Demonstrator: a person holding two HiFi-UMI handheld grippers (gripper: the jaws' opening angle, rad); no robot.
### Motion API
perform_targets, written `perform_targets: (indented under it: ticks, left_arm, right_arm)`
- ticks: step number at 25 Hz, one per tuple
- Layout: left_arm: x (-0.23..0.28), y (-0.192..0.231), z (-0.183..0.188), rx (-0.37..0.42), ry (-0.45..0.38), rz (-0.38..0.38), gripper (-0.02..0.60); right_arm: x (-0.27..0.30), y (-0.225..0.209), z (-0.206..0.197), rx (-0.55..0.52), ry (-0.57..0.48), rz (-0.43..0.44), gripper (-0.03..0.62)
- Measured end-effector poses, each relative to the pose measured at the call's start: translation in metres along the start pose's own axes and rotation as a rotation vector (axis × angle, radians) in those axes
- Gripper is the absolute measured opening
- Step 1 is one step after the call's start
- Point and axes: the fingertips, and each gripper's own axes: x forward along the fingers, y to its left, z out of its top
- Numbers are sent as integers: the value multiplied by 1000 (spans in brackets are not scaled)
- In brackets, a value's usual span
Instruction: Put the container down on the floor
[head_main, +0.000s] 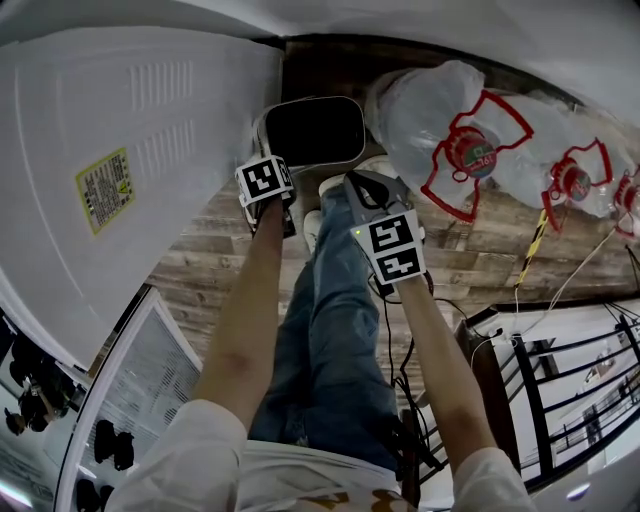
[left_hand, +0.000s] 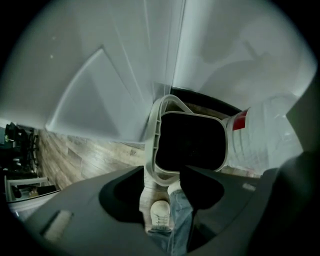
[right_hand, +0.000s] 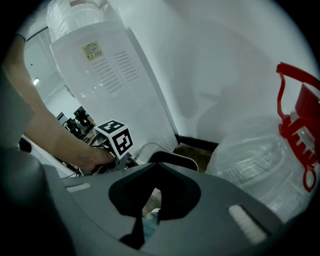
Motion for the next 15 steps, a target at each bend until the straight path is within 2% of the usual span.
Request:
perform_targets:
  ticks: [4, 11, 15]
  left_arm:
    - [-5, 3, 1, 3, -9, -6, 224]
    - [-22, -17, 6, 62, -27, -68, 221]
    - [-40, -32, 18, 99, -91, -108, 167]
  right_arm:
    - [-1, 7, 5, -10, -5, 1, 26]
    - [-9, 13, 20, -46, -20, -29, 26]
    - [-19, 10, 29, -22, -39, -60, 26]
